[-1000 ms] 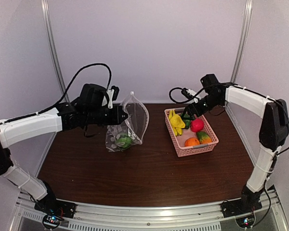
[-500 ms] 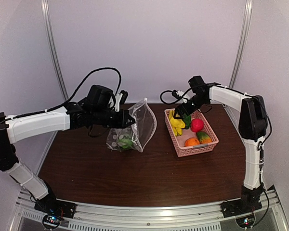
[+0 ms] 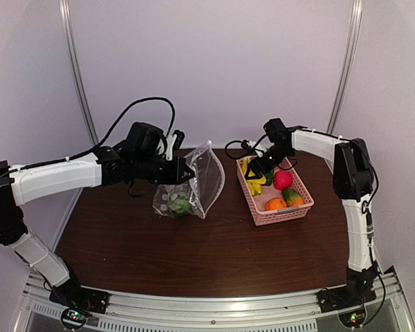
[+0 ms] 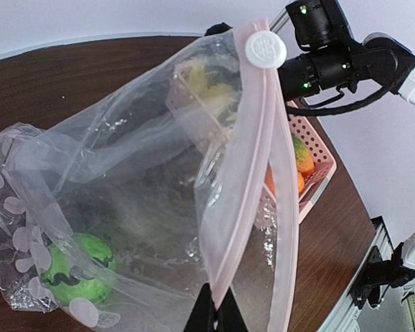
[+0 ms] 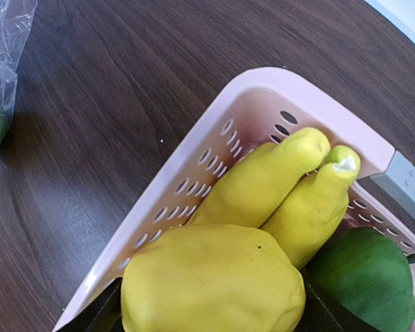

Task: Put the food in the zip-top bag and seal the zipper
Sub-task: Pick up the fake fruit from the bin, then place the fake fruit in the zipper food storage bag.

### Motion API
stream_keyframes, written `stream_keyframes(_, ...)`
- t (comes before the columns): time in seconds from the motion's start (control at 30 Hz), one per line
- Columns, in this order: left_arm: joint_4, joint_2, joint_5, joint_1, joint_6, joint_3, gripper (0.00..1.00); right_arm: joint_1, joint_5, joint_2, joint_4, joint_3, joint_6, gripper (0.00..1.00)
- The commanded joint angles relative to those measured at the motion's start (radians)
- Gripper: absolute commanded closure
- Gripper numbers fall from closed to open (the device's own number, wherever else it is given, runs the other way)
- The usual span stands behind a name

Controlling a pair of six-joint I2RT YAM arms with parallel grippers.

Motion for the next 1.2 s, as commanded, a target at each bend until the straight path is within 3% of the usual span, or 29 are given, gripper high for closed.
stream_keyframes(0.0, 0.019, 0.021, 0.004, 0.002, 0.011, 0.039, 1.00, 0.003, -0.011, -0.020, -0.019, 0.015, 0.005, 0.33)
stream_keyframes(0.27, 0.032, 0.059, 0.011, 0.002, 0.014, 0.065, 1.00, -0.003, 0.025, -0.260, 0.029, -0.123, 0.011, 0.43)
stream_keyframes(0.53, 0.035, 0.122, 0.030, 0.003, 0.003, 0.123, 1.00, 0.023, -0.225, -0.486, 0.063, -0.248, 0.053, 0.49)
stream_keyframes(0.73, 0.046, 0.162, 0.041, 0.002, -0.024, 0.156, 1.00, 0.127, -0.391, -0.597, 0.186, -0.337, 0.117, 0.51)
stream_keyframes(0.9, 0.074, 0.177, 0.071, 0.003, -0.053, 0.173, 1.00, 0.222, -0.464, -0.621, 0.284, -0.390, 0.156, 0.51)
stream_keyframes(1.17, 0.058, 0.146, 0.134, 0.002, -0.063, 0.206, 1.00, 0.259, -0.537, -0.544, 0.555, -0.421, 0.397, 0.51)
